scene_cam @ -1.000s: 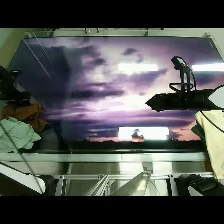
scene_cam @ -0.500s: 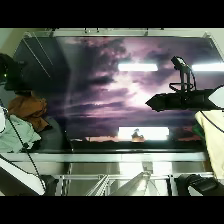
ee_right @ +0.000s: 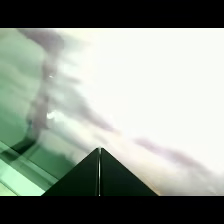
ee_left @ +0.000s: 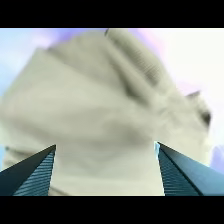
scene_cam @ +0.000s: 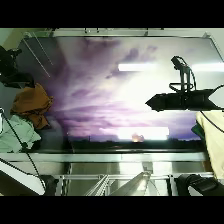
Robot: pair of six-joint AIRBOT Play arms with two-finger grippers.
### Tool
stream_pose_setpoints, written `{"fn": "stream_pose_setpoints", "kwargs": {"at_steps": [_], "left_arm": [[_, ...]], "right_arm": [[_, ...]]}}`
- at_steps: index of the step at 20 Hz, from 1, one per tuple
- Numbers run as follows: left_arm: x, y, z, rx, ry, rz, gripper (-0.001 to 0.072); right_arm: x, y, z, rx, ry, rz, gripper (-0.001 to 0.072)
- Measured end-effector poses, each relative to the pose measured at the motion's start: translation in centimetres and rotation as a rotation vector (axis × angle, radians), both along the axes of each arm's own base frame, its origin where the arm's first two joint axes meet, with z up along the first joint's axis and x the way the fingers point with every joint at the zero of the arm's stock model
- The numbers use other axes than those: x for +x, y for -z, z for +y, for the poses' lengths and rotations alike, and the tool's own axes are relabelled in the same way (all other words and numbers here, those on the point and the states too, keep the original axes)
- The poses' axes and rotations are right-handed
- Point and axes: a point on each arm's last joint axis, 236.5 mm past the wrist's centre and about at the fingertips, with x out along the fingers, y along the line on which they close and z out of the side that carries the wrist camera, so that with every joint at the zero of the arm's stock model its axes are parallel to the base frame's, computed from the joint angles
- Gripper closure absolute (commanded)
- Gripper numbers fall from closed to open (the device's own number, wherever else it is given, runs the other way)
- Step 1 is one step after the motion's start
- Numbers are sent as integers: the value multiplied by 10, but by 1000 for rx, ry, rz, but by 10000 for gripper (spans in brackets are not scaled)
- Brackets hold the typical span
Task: Fold the shirts.
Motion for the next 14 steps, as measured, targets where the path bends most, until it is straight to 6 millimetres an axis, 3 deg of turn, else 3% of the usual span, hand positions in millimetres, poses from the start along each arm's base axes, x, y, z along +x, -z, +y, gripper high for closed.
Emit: {"fn": "stream_pose_setpoints", "kwargs": {"at_steps": [6, 12, 13, 14], "left_arm": [[-46, 46, 20, -46, -82, 144, -13], [-62, 98, 14, -62, -77, 208, 15], [-63, 104, 12, -61, -70, 218, 168], [-64, 110, 8, -65, -63, 228, 582]], "right_arm": [[0, 0, 0, 0, 0, 0, 695], [0, 0, 0, 0, 0, 0, 695], [0, 0, 0, 0, 0, 0, 695], [0, 1, 0, 0, 0, 1, 694]]}}
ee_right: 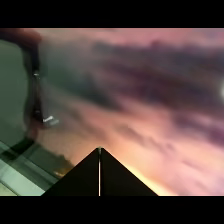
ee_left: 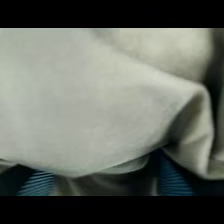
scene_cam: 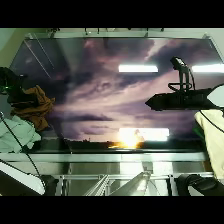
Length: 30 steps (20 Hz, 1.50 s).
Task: Fold the shirts.
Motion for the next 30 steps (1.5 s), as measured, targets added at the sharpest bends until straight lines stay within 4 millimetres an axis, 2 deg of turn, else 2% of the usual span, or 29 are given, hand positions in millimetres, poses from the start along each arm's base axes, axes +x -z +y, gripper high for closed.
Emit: {"fn": "stream_pose_setpoints", "kwargs": {"at_steps": [1, 5, 7, 8, 9, 10, 13, 16, 19, 20, 21, 22, 24, 26, 27, 28, 30], "left_arm": [[0, 5, -8, -18, 5, 6, 688], [5, 5, -19, -6, 51, 27, 687], [20, -11, -27, -10, 75, 5, 687], [37, -20, -36, -30, 81, -51, 687], [58, -32, -54, -85, 83, -127, 687], [74, -52, -74, -145, 93, -187, 687], [104, -111, -137, -364, 137, -350, 686], [115, -172, -211, -589, 226, -506, 687], [109, -212, -270, -693, 339, -589, 668], [102, -223, -293, -734, 384, -598, 447], [94, -230, -315, -761, 428, -596, 77], [86, -235, -337, -789, 471, -592, -8], [67, -242, -379, -832, 551, -568, -7], [46, -245, -412, -868, 620, -532, -6], [36, -245, -425, -878, 645, -511, -6], [27, -242, -432, -875, 659, -481, -7], [12, -231, -432, -833, 671, -401, -7]], "right_arm": [[0, 0, 0, 0, 0, -1, 694], [0, 0, 0, 0, 0, 0, 694], [0, 0, 0, 0, 0, 0, 695], [0, 0, 0, 0, 0, 0, 694], [0, 0, 0, 0, 0, 0, 694], [0, 0, 0, 0, 0, 0, 695], [0, 0, 0, 0, 0, 0, 695], [2, 1, 0, 0, 3, 0, 695], [3, 2, 0, 0, 5, -1, 695], [3, 2, 0, 0, 5, -1, 695], [3, 2, 0, 0, 5, 0, 695], [3, 2, 1, 4, 6, 1, 694], [2, 0, 3, 18, 6, 5, 694], [1, -1, 4, 25, 5, 9, 678], [1, -1, 5, 28, 4, 12, 520], [0, -1, 5, 31, 4, 16, 397], [1, 1, 1, 31, 15, 30, 393]]}}
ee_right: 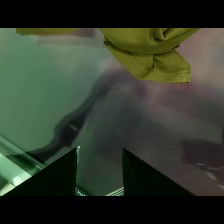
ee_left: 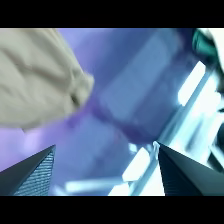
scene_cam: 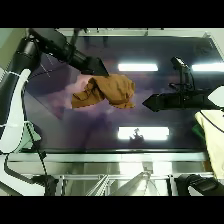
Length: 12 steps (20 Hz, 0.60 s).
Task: Fold the shirts.
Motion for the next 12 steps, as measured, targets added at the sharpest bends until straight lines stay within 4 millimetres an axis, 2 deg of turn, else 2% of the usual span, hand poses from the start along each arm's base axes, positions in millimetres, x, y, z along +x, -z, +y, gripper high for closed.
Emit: {"fn": "stream_pose_setpoints", "kwargs": {"at_steps": [2, 3, 4, 7, 10, 12], "left_arm": [[-8, 19, 21, 123, -16, 55, -6], [-10, 30, 36, 183, -33, 84, -6], [-13, 39, 50, 229, -54, 111, -6], [-10, 70, 102, 318, -163, 182, -6], [3, 106, 152, 338, -309, 239, -5], [11, 132, 176, 319, -377, 279, -5]], "right_arm": [[6, 6, -10, 1, 41, 32, 381], [10, 12, -17, -1, 63, 52, 274], [16, 21, -24, -2, 87, 77, 230], [31, 52, -35, 13, 137, 180, 230], [50, 84, -23, 93, 141, 269, 233], [66, 102, -9, 180, 149, 314, 234]]}}
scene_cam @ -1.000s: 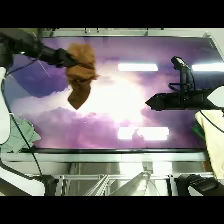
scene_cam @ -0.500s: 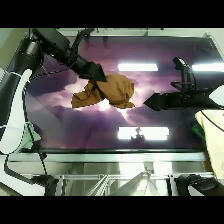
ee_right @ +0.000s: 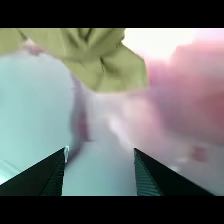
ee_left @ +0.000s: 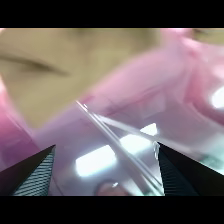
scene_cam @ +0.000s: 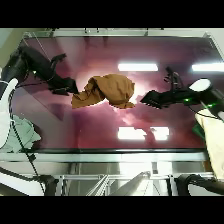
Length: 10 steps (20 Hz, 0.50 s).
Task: Fold the shirts.
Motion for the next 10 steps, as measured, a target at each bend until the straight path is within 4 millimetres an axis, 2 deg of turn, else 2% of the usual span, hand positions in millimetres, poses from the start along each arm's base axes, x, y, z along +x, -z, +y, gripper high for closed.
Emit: {"fn": "stream_pose_setpoints", "kwargs": {"at_steps": [4, 6, 8, 9, 10], "left_arm": [[22, 46, 15, -87, -88, 30, -5], [34, 64, 15, -108, -100, 39, -4], [44, 74, 8, -135, -91, 47, -4], [49, 78, 2, -149, -87, 48, -4], [53, 82, -3, -153, -76, 49, 18]], "right_arm": [[35, 27, 30, 168, 52, 43, 235], [48, 37, 45, 218, 67, 51, 236], [60, 45, 61, 245, 74, 54, 236], [64, 48, 69, 256, 72, 55, 263], [68, 51, 76, 265, 70, 57, 371]]}}
